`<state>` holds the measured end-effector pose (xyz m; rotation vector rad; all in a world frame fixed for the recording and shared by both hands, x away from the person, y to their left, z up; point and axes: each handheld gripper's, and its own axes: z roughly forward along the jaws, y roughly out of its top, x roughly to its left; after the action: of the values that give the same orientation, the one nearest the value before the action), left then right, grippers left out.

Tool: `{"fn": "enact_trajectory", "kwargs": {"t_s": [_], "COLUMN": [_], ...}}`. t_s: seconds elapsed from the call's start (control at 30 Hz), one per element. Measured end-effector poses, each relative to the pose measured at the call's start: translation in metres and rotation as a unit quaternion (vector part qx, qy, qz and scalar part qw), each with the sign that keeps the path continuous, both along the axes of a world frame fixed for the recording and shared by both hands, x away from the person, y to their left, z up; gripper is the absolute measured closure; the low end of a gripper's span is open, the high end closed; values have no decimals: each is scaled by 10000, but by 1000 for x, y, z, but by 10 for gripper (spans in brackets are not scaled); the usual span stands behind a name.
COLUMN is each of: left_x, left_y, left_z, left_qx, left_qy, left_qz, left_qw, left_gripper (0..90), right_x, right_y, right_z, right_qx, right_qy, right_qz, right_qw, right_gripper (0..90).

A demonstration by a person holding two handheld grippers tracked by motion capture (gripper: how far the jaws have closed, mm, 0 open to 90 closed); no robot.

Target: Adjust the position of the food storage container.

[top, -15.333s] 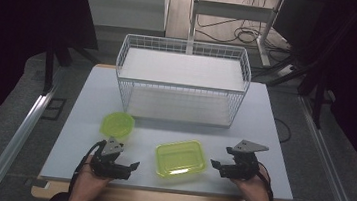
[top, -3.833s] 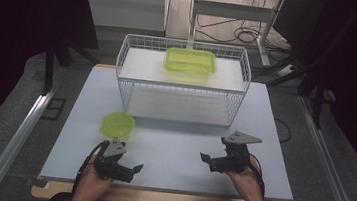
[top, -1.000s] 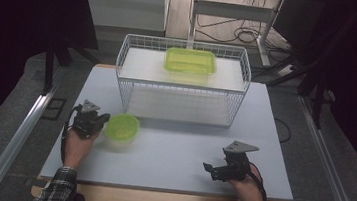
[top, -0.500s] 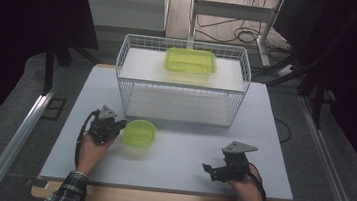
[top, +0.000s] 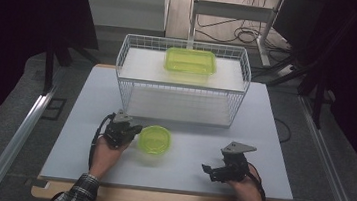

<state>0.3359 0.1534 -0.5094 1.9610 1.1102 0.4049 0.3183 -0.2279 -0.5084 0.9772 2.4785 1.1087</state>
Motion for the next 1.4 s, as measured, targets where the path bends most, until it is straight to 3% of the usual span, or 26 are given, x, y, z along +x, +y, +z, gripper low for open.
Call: {"fn": "enact_trajectory", "kwargs": {"t_s": [0.17,0.3,0.47,0.57,0.73,0.97,1.4], "left_x": [-3,-5,-7,-10,-16,-25,-35], "left_y": [-17,-25,-16,-10,-16,-34,-68], "left_z": [0,1,2,-3,-9,-16,-19], "left_qx": [-103,-34,107,120,199,347,292], "left_qy": [20,-21,-74,99,374,571,592], "left_qz": [-252,-371,-231,-309,-692,-1052,-1439], "left_qw": [9996,9993,9996,9994,9967,9922,9874], "left_gripper": [898,888,864,891,900,900,898], "right_x": [0,0,0,0,0,0,0], "right_y": [0,0,0,0,-1,-1,1], "right_z": [0,-1,-1,-1,-2,-3,-4], "right_qx": [-17,-21,-34,-33,-39,-68,-113], "right_qy": [17,31,30,37,36,37,38], "right_qz": [16,20,39,39,28,22,88], "right_qw": [10000,10000,10000,10000,10000,10000,9999], "right_gripper": [39,39,39,39,40,41,41]}}
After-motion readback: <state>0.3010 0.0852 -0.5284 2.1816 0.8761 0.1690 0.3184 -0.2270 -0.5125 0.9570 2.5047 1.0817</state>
